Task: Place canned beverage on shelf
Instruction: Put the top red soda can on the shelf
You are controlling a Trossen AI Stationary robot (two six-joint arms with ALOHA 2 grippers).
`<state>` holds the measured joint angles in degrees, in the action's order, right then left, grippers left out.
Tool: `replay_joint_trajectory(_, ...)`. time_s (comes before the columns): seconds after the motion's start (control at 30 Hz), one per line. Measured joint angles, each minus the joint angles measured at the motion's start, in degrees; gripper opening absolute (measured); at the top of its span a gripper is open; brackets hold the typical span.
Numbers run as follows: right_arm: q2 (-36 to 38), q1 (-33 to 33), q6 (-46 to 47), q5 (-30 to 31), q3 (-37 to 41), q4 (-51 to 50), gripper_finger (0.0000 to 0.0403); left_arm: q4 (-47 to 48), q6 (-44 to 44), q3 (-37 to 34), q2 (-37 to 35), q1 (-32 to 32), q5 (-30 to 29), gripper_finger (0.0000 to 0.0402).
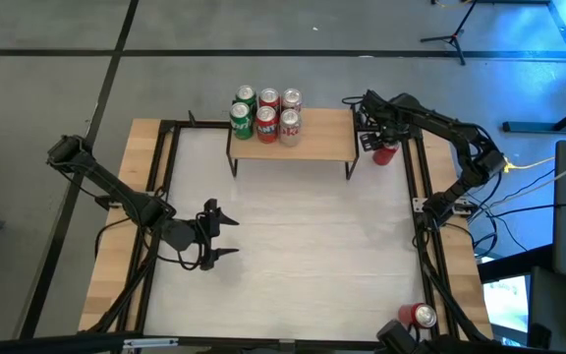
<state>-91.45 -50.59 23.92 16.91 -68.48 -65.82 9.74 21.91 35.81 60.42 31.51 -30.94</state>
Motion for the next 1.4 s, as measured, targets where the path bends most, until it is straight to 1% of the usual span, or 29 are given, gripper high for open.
replay_joint_trajectory(0.13, 1.9, 0.0, -0.7, -1.2, 0.1, -0.6, 0.0285, 0.0, 0.0, 0.0, 0.0, 0.0, 0.0, 0.0343)
replay_joint_trajectory(0.23, 3.9, 0.0, -0.7, -0.3, -1.2, -3.0, 0.0285, 0.0, 0.0, 0.0, 0.0, 0.0, 0.0, 0.0343)
replay_joint_trajectory(0.6, 11.8, 0.4, -0.7, -1.6, -11.4, -11.0, 0.0285, 0.0, 0.0, 0.0, 0.0, 0.0, -0.1, 0.0343)
replay_joint_trajectory(0.77, 13.3, 3.2, -0.6, -1.9, -16.7, -13.1, 0.0285, 0.0, 0.0, 0.0, 0.0, 0.0, -0.1, 0.0343)
replay_joint_trajectory(1.07, 13.4, 10.7, 1.0, 2.7, -30.3, -17.2, 0.0285, 0.0, 0.0, 0.0, 0.0, 0.0, -0.2, 0.0343)
replay_joint_trajectory(1.17, 13.4, 12.9, 1.3, 3.0, -33.9, -17.2, 0.0285, 0.0, 0.0, 0.0, 0.0, 0.0, -0.2, 0.0343)
replay_joint_trajectory(1.27, 13.4, 15.3, 1.3, 3.0, -35.6, -15.5, 0.0285, 0.0, 0.0, 0.0, 0.0, 0.0, -0.1, 0.0343)
replay_joint_trajectory(1.4, 13.1, 18.2, -0.6, 3.0, -35.7, -10.9, 0.0285, 0.0, 0.0, 0.0, 0.0, 0.0, -0.2, 0.0343)
